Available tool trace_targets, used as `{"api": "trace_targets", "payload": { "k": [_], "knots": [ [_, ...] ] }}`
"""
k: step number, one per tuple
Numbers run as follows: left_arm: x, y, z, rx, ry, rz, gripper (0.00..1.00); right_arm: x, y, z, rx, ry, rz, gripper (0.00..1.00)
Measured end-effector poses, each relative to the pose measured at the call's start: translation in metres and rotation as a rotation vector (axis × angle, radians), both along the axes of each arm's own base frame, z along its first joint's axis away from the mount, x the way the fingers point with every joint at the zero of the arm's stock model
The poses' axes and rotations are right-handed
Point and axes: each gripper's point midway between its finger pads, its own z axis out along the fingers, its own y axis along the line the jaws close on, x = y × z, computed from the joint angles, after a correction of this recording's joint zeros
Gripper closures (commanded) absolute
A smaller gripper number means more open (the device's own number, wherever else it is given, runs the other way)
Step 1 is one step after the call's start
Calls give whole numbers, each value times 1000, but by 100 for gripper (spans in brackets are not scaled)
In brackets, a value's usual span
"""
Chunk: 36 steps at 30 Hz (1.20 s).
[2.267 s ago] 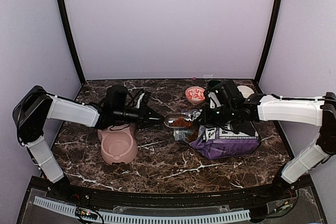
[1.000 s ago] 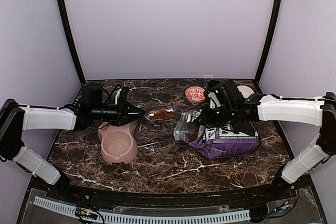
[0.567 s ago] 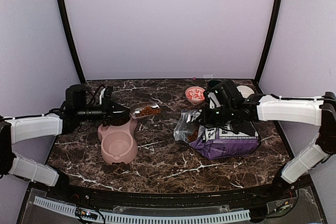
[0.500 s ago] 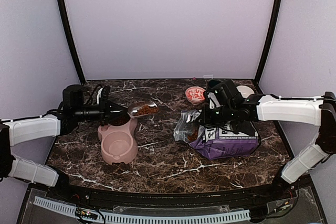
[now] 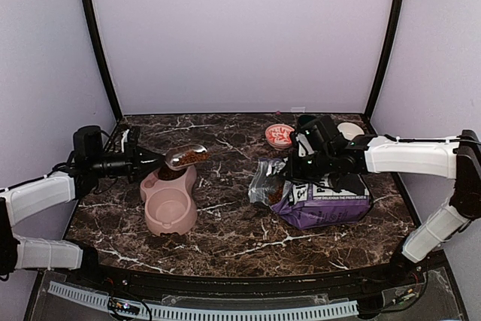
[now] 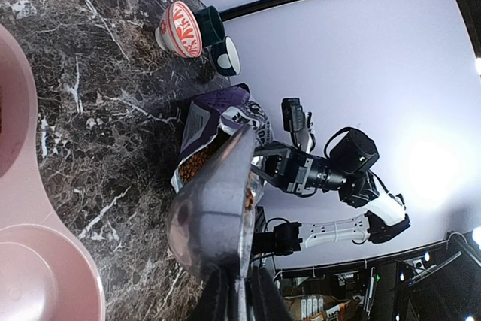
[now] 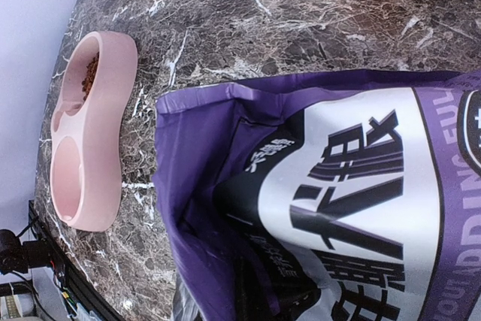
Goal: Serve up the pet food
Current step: Place the pet food in the pet food bowl.
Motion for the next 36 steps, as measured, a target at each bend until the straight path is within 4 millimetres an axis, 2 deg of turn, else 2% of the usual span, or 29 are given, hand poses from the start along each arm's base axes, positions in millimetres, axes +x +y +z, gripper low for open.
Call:
{"api": "trace_targets", "payload": {
  "k": [12, 36],
  "knots": [
    [-5, 32, -3, 14, 14, 68, 100, 0, 1, -3, -3, 8, 3, 100],
    [-24, 63, -21, 49, 59, 149, 100, 0, 3, -8, -6, 22, 10, 100]
  ]
}}
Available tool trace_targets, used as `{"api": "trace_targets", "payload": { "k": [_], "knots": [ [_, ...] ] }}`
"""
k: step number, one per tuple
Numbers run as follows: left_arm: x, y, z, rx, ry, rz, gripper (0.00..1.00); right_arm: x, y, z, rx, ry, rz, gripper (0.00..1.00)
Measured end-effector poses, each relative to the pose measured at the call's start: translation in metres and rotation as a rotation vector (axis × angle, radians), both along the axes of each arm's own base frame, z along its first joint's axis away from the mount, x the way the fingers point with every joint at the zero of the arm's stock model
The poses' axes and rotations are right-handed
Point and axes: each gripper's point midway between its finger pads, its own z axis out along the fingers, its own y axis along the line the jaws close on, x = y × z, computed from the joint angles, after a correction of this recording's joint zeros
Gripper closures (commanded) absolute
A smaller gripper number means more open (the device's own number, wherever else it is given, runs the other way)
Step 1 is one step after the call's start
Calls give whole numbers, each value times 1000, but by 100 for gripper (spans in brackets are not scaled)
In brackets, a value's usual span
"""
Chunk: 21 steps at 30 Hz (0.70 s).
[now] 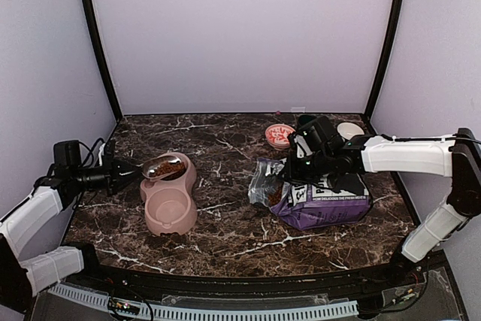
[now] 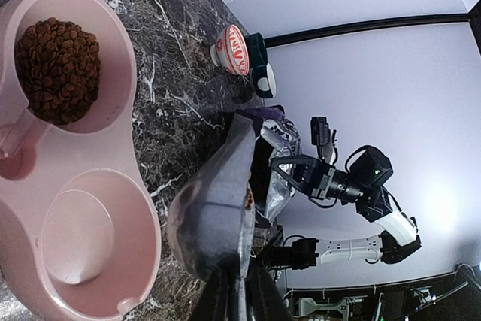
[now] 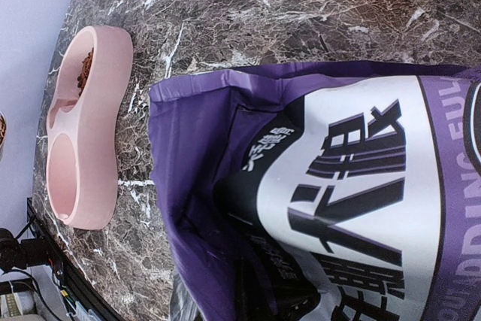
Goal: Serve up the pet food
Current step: Place the pet food in the pet food bowl.
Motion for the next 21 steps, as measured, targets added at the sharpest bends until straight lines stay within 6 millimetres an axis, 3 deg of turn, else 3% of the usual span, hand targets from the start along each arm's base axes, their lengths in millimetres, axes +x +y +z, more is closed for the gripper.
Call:
{"api": "trace_targets", "payload": {
  "k": [21],
  "knots": [
    [-26, 23, -14, 36, 62, 73, 100, 0, 0, 0, 2, -1, 1, 100]
  ]
}}
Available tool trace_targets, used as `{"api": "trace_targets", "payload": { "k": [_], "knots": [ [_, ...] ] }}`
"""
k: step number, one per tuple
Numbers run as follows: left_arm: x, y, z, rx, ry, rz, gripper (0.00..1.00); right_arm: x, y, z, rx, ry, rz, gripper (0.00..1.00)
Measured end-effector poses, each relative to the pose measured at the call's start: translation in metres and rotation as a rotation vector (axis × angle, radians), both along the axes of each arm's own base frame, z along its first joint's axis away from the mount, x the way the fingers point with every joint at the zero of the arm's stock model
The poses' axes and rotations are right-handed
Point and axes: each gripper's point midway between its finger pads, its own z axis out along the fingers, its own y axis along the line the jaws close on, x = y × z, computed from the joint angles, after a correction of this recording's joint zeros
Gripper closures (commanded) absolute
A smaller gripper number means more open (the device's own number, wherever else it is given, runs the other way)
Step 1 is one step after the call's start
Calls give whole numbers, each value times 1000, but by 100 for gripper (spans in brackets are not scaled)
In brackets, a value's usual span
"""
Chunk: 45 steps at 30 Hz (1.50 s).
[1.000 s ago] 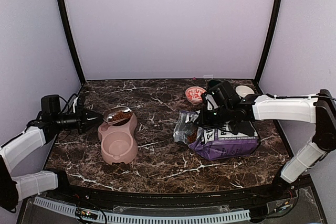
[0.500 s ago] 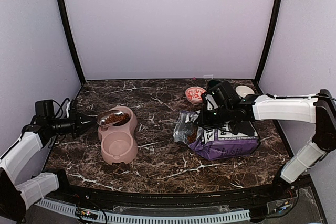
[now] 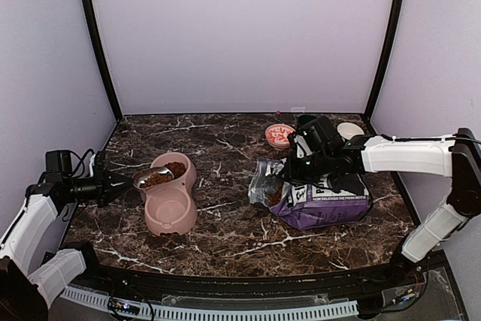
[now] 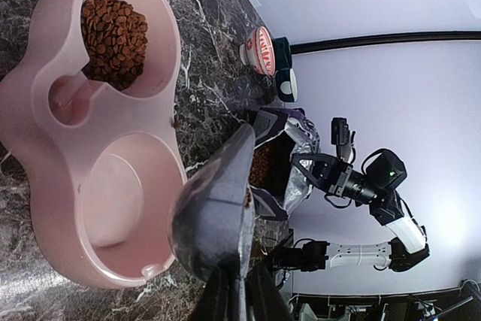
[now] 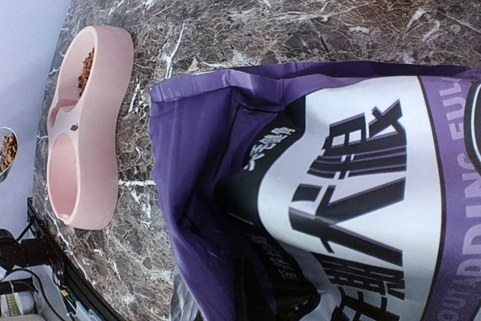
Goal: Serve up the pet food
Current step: Place the pet food in the pet food bowl.
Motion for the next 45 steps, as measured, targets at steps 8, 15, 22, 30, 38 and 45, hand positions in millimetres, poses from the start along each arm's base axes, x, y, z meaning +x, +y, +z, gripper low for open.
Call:
{"api": "trace_targets", "payload": {
  "k": [8, 15, 22, 30, 38, 45],
  "knots": [
    [-10, 4, -10, 19, 38, 6, 100, 0, 0, 0, 2, 0, 1, 100],
    [-17, 4, -16, 43, 54, 3, 100, 0, 0, 0, 2, 0, 1, 100],
    [-20, 9, -19, 107, 71, 17, 100, 0, 1, 0, 4, -1, 2, 100],
    [-21, 18, -26, 197, 102, 37, 100, 0, 1, 0, 4, -1, 2, 100],
    [-21, 21, -33, 225, 128, 37, 100, 0, 1, 0, 7, -4, 2, 100],
    [-21, 22, -36, 233, 139, 39, 100, 1, 2, -2, 6, -2, 3, 100]
  ]
}}
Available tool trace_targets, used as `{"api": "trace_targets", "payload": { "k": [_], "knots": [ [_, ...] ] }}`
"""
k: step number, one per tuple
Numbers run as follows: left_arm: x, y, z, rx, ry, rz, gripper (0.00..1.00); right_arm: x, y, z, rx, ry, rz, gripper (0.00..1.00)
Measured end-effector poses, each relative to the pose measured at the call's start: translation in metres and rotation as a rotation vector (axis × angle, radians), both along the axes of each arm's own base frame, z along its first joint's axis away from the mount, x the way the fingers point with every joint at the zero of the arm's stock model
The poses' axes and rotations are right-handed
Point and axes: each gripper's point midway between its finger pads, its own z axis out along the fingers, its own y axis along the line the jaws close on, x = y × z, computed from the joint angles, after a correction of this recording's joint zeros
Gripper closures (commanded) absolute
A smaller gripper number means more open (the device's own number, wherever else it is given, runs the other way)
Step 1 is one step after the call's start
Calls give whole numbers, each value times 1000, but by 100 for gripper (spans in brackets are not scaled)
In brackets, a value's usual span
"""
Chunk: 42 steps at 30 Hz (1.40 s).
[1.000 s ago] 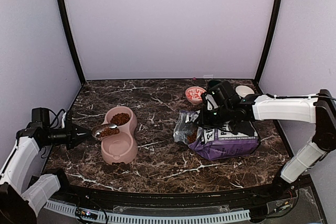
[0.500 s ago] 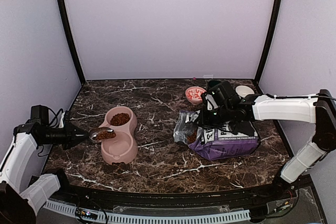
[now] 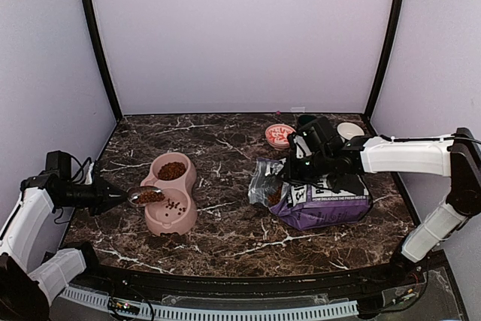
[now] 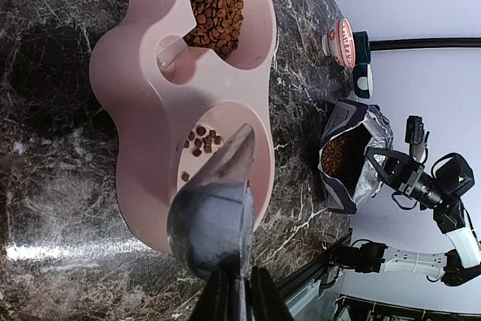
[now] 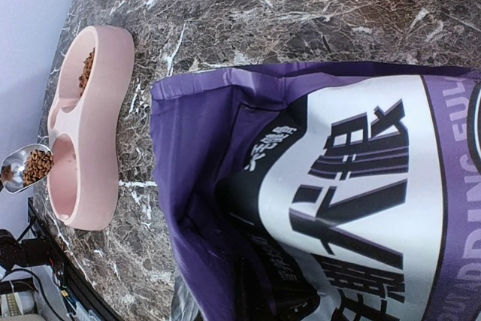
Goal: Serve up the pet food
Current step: Place the pet food in the pet food bowl.
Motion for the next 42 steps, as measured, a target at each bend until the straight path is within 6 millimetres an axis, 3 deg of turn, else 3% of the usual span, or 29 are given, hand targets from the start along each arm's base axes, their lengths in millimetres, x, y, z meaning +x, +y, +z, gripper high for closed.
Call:
{"api": "trace_targets", "payload": {
  "k": [42],
  "knots": [
    [-2, -15, -15, 108, 83, -42, 100, 2, 0, -6, 24, -8, 6, 100]
  ]
}}
